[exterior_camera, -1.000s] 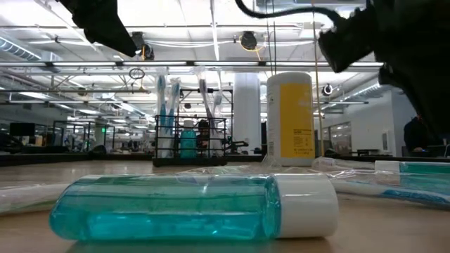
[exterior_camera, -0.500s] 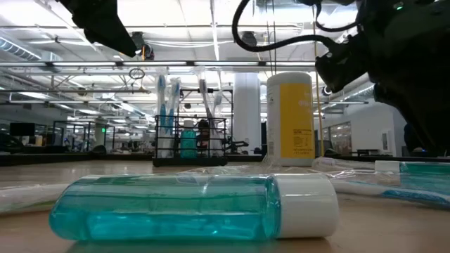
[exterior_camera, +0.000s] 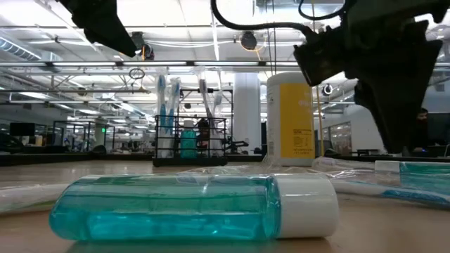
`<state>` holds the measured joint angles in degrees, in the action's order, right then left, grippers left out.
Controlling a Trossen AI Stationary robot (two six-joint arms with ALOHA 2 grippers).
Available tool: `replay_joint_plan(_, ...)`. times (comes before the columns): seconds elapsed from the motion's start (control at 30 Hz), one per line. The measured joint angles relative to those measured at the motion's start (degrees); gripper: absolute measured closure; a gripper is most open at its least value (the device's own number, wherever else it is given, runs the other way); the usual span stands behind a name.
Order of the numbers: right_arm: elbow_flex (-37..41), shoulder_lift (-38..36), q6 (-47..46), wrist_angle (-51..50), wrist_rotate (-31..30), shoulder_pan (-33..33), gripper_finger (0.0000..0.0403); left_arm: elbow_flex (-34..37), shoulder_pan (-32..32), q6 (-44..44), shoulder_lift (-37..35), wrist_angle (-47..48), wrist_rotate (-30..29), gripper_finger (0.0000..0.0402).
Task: Pick & Place toothbrushing station
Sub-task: Put the blue mouthwash into the black mesh organizer
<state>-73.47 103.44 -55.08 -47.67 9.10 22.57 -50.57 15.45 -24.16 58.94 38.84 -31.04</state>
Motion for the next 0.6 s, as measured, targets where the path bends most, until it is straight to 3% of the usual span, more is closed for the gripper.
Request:
replay_joint_plan(0.3, 0.43, -0.05, -2.53, -2.37, -1.26, 0.54, 0.0155, 0.00, 0.01, -0.04, 0.00, 0.10, 0.06, 0.0261)
replay_joint_plan(0.6, 11.32, -0.53, -4.31, 6.21, -1.41, 0.74, 0.0158, 0.00, 0.01, -0.13, 0.00, 0.14, 0.08, 0.0261)
